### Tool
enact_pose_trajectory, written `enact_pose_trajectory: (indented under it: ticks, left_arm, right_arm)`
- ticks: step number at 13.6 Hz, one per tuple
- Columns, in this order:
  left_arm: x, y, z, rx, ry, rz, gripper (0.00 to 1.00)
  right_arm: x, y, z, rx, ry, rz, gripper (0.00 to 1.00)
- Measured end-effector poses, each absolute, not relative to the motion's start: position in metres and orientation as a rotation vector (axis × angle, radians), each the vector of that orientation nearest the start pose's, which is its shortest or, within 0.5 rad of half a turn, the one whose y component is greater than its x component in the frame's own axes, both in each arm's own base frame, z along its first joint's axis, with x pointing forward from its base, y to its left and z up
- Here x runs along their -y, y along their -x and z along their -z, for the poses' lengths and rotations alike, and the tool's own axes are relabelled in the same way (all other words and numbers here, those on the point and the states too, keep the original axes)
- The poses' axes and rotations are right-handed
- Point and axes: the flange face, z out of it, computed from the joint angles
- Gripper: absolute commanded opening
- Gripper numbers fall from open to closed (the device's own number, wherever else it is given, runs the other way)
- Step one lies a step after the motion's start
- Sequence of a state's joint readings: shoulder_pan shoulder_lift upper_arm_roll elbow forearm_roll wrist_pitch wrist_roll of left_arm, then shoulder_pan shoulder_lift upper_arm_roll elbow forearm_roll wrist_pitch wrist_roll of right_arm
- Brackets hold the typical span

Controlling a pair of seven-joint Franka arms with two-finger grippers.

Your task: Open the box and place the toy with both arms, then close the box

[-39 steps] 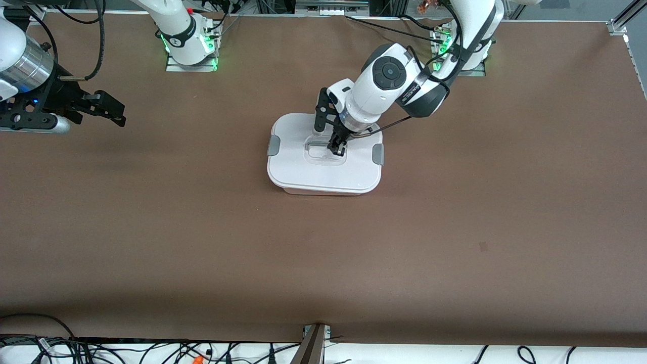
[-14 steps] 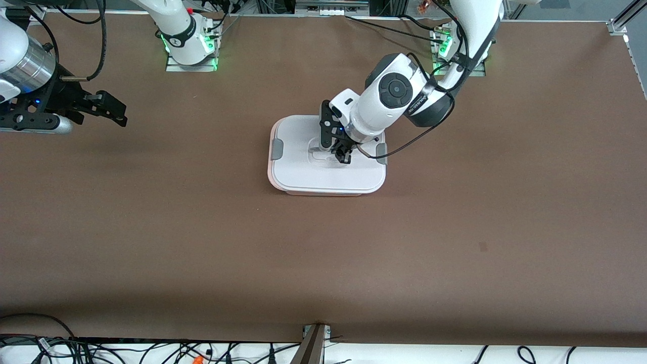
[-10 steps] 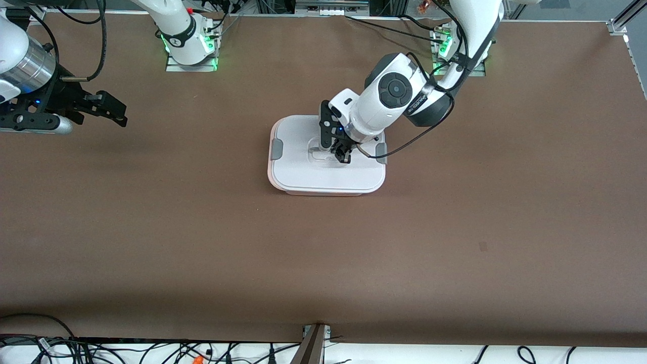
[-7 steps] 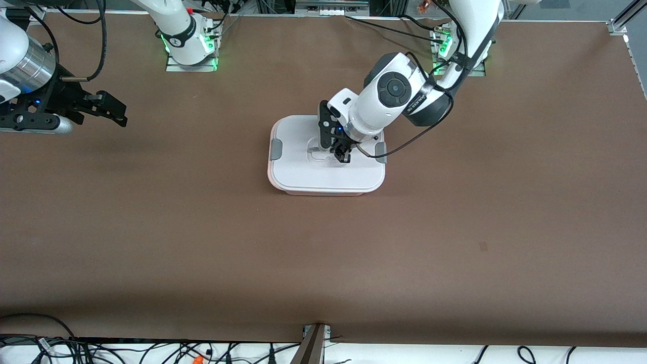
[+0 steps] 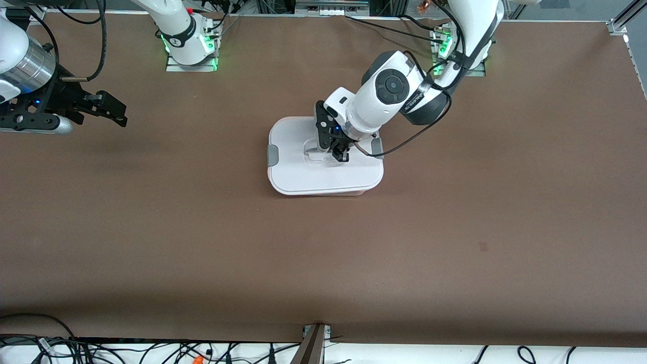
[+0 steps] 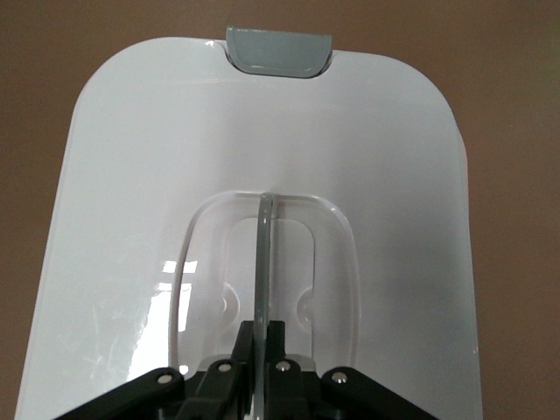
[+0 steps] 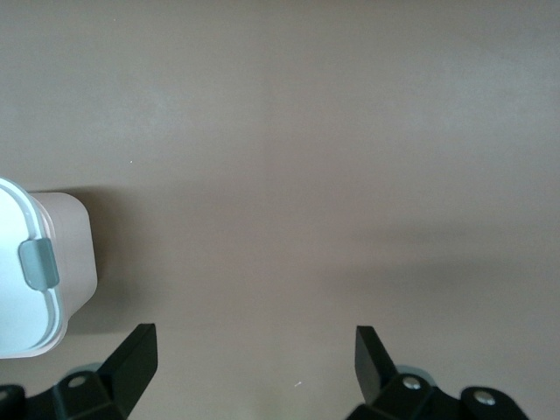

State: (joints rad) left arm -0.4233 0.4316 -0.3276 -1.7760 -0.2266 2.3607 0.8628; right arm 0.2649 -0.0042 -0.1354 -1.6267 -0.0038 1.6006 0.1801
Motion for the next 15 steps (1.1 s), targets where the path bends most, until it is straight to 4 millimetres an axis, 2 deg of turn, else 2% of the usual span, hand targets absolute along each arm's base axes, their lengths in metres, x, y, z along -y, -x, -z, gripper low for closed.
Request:
enact_pose_trajectory:
  ticks: [12,15]
  left_arm:
    - [0.4456,-0.4987,-0.3404,-2.245,2.589,0.295,0.0]
    - [0.4488,-0.4963,-0.3434,-2.284,2.514,0.264,0.0]
  right_arm:
    - [-0.0693,-0.5521,-0.5992,-0.086,3.149,-0.044,1.0]
    - [-0.0692,-0.5521,-0.5992,-0.086,3.149,-0.044,1.0]
